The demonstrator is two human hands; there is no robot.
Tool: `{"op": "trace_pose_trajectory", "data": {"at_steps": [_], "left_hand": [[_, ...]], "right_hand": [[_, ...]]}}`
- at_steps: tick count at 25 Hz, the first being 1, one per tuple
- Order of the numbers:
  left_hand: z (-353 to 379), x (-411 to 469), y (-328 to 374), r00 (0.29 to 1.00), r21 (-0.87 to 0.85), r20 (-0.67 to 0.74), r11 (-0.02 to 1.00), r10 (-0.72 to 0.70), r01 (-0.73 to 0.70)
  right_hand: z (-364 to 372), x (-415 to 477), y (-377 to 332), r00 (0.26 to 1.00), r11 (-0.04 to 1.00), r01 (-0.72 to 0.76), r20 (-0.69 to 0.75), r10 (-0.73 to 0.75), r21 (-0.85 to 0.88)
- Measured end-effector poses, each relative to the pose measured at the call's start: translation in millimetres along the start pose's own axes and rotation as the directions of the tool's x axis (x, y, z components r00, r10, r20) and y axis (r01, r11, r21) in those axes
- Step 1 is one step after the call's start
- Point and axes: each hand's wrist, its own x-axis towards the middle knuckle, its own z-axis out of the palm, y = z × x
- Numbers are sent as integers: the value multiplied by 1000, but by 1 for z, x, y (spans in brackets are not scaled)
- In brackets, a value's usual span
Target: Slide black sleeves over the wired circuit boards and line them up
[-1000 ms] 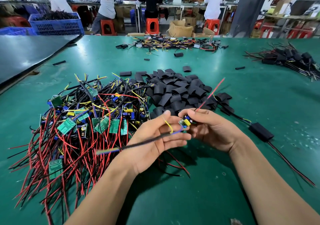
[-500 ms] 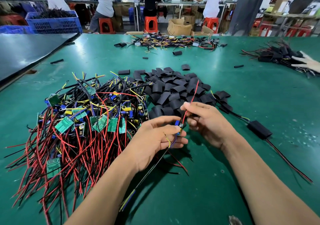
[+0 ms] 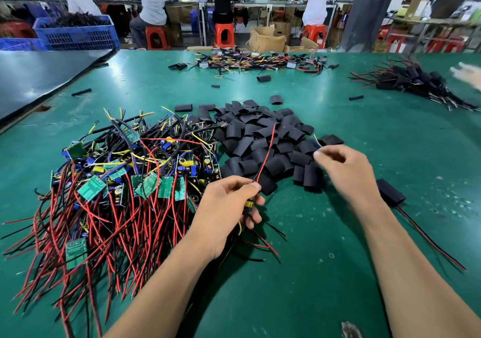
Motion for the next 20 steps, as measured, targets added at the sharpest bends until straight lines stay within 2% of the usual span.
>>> {"op": "trace_pose_trajectory", "data": {"at_steps": [2, 4, 9, 11, 13, 16, 20], "left_hand": [[0, 0, 0, 1000, 13, -22, 1000, 12, -12], [1, -1, 0, 999, 27, -31, 999, 27, -27], [1, -2, 2, 999, -4, -39, 1000, -11, 11], [2, -3, 6, 999, -49, -34, 998, -35, 33], [1, -3, 9, 998, -118, -27, 991, -65, 61], [-1, -2, 12, 994, -231, 1, 967, -111, 108], [-2, 0, 14, 984, -383, 87, 906, -158, 180]], "right_hand": [[0, -2, -1, 980, 978, 36, 199, 5, -203], [3, -6, -5, 957, 954, 117, 288, -34, -278], [16, -15, -10, 965, 971, 186, 213, -152, -148], [18, -17, -12, 968, 986, 164, 194, -157, -21], [19, -18, -15, 952, 983, 127, 262, -158, 131], [22, -24, -17, 914, 971, 211, 330, -236, 109], [20, -25, -19, 876, 951, 239, 379, -298, 197]]}}
